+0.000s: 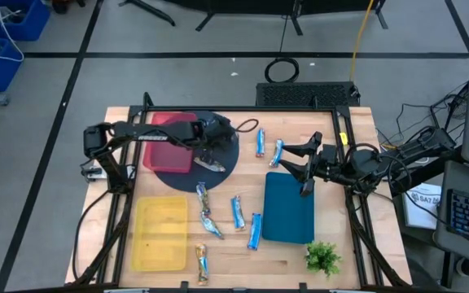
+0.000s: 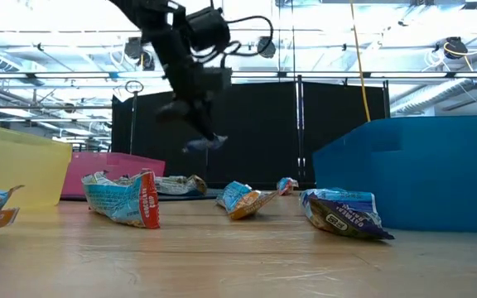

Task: Pick and place Granola Bars by type
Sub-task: Put the top blue granola bar into the red bin

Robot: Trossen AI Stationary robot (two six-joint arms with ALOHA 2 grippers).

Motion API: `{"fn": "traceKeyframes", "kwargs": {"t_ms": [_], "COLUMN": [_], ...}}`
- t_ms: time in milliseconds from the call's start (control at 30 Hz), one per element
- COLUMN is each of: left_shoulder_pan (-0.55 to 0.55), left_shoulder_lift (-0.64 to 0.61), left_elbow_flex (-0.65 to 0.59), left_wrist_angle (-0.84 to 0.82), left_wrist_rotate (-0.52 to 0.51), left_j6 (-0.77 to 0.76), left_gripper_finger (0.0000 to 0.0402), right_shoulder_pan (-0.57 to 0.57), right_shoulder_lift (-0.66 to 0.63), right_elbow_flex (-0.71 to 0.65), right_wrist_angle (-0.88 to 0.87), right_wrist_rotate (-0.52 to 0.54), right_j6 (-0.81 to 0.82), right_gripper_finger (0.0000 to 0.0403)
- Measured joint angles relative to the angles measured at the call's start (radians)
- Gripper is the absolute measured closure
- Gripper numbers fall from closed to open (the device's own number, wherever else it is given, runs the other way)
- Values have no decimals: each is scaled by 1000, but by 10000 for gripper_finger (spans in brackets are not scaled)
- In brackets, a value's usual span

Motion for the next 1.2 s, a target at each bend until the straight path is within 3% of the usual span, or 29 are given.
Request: {"fn": "traceKeyframes", "kwargs": {"t_ms": [167, 400, 600, 967, 1200], "left_shoulder_pan": [21, 174, 308, 379, 381], "left_shoulder_lift": [-42, -162, -195, -192, -223], "left_elbow_flex": [88, 48, -79, -343, -322], "left_wrist_angle": [-209, -233, -220, -45, -86], "left_wrist_rotate": [-139, -146, -55, 41, 56], "left_j6": [-200, -418, -450, -471, -483], "left_gripper_finger": [401, 401, 401, 399, 333], "right_shoulder_pan": [0, 0, 0, 0, 0], "right_shoulder_lift": [0, 0, 0, 0, 0], "right_elbow_flex": [0, 0, 0, 0, 0], "right_wrist_angle": [-2, -2, 3, 3, -8], "right_wrist_rotate": [0, -1, -2, -3, -18], "right_j6": [-4, -24, -27, -26, 7], "right_gripper_finger": [207, 207, 207, 207, 206]}}
